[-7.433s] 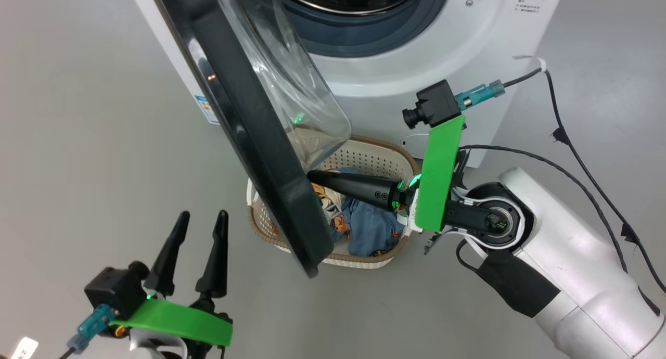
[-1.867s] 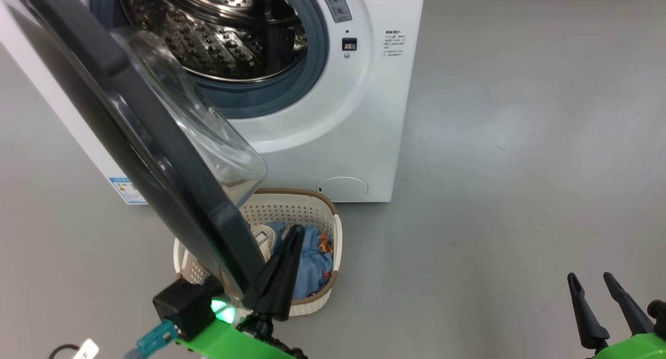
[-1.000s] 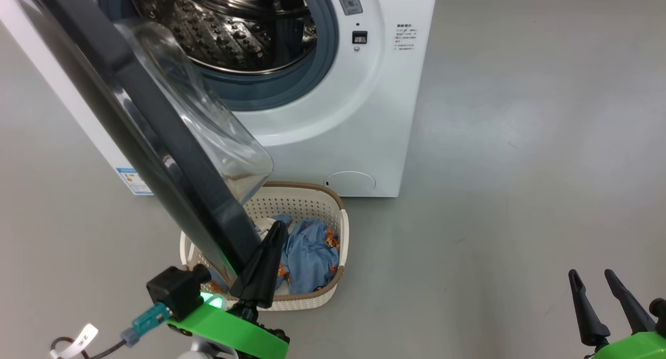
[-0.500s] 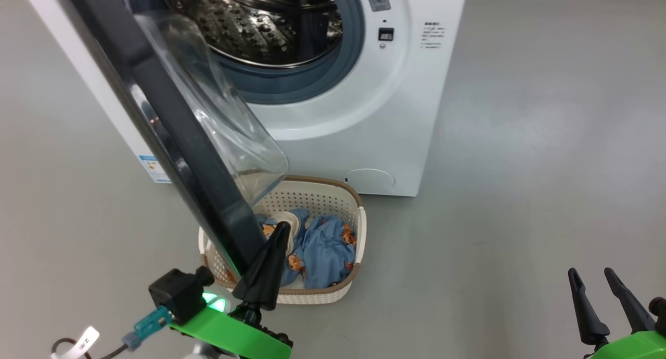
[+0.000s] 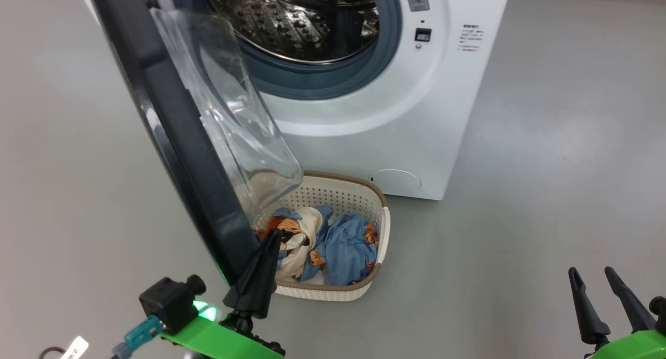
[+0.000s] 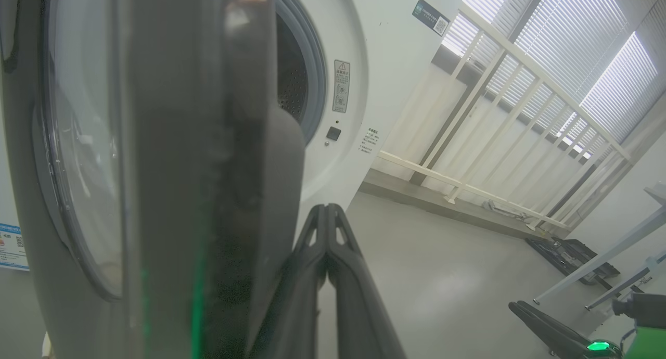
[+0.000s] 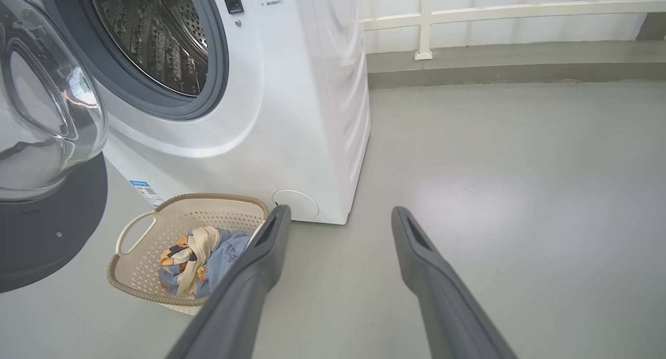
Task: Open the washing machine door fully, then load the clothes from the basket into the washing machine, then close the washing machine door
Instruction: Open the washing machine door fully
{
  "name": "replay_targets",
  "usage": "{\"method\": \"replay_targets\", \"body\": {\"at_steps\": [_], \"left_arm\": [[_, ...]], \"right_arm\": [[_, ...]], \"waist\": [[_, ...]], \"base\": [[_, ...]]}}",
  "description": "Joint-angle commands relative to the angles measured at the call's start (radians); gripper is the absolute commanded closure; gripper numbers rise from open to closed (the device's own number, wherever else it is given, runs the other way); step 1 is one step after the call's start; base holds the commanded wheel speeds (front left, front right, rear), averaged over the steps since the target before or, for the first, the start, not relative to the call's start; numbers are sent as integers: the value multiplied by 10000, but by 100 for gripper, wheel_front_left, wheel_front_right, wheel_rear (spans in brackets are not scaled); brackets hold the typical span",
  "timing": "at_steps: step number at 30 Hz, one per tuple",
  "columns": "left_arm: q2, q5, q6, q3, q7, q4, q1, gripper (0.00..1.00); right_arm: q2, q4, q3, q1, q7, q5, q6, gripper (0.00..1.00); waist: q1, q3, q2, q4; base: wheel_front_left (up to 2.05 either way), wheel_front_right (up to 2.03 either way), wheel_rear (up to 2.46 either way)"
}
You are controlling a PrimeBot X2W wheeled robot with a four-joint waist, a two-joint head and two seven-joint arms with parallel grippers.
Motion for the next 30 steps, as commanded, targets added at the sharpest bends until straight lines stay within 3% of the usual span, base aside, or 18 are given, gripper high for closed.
{"method": "replay_targets", "body": {"at_steps": [1,30], "left_arm": [[284,65,208,577,-23,-261,-151,100],[981,225,1206,977,549,-1257,509,100]], "right_arm": [[-269,-257,158,-64,-122,-77,27,0],[-276,-371,263,-69,-122,-133,27,0]], "waist": [[0,-8,0,104],[0,77,0,1241]], "base": [[0,0,0],[0,0,0]]}}
